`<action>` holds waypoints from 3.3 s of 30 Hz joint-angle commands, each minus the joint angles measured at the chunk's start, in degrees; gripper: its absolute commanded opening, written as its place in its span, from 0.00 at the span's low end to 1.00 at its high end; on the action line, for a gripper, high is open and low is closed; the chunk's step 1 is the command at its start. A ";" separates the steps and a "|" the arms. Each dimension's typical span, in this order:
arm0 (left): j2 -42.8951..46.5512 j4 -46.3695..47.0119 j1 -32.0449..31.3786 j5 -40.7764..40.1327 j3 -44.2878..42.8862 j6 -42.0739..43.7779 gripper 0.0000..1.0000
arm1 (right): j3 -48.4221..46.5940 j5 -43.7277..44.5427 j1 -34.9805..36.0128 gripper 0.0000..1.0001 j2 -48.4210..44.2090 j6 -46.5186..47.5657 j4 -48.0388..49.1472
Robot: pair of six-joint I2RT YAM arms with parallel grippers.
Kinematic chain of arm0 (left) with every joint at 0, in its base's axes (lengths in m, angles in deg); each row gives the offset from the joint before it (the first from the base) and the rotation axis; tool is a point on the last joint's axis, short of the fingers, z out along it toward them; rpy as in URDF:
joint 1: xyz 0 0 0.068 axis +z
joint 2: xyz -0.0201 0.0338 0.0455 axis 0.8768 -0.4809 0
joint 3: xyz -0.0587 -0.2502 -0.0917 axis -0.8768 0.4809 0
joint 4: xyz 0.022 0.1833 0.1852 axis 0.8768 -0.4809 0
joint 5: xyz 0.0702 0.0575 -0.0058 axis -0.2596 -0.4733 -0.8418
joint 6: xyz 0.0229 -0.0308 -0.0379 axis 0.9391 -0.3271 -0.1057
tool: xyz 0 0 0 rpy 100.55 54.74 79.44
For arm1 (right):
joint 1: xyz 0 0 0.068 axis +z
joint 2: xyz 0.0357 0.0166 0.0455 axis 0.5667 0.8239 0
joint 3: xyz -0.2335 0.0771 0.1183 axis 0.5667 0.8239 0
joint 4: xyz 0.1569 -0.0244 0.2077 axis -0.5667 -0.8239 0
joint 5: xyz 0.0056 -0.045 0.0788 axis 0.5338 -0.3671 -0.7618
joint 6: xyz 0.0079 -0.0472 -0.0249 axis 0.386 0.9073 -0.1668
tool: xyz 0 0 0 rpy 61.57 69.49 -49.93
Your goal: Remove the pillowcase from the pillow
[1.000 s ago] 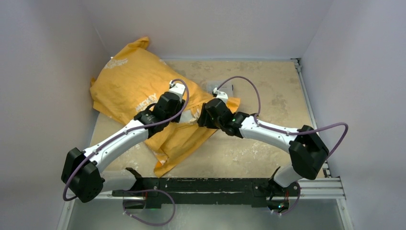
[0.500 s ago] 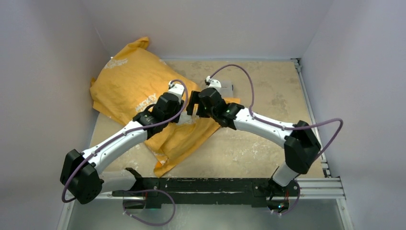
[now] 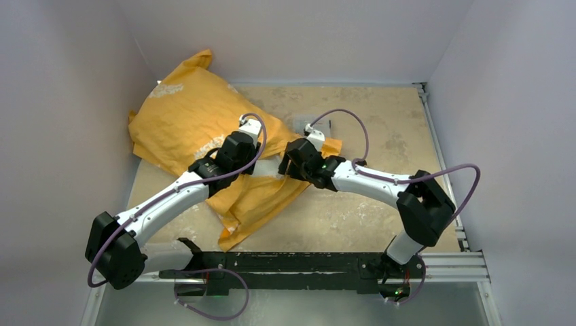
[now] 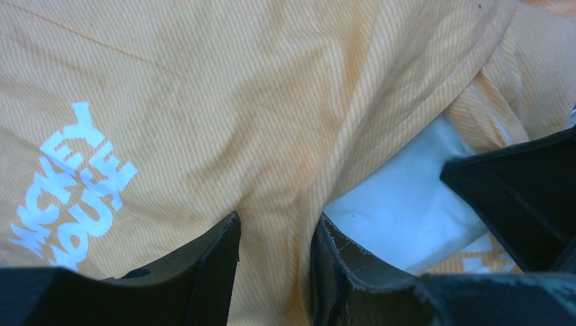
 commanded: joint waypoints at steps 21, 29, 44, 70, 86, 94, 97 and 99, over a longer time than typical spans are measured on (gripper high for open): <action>1.50 0.33 0.32 -0.93 -0.34 -0.78 0.52 | 12.04 -1.30 -3.03 0.67 -14.36 -1.72 1.07; 2.36 0.31 0.30 1.59 -1.04 -2.79 0.61 | 16.10 -2.12 -4.78 0.68 -9.02 -5.76 0.82; 1.09 3.01 -7.85 15.16 -8.79 -16.65 0.66 | 21.34 -10.29 -6.63 0.39 -12.38 0.35 17.79; -21.41 12.74 -9.47 -6.75 2.20 -27.34 0.60 | 22.48 -12.38 -6.58 0.40 -12.54 0.96 21.09; 1.63 4.35 -1.38 -3.18 -0.12 -19.90 0.00 | 20.75 -3.67 -9.91 0.39 -17.52 -3.32 11.86; 9.66 0.00 1.82 1.31 0.73 -17.29 0.00 | 18.28 -1.79 -11.20 0.37 -12.77 -4.56 8.73; 12.94 -2.26 2.50 -2.67 0.37 -14.93 0.00 | 18.45 -0.94 -13.72 0.37 -12.63 -4.82 7.94; 14.06 -4.20 2.68 -6.17 -0.11 -13.21 0.00 | 19.18 -1.84 -16.54 0.37 -13.43 -4.27 8.43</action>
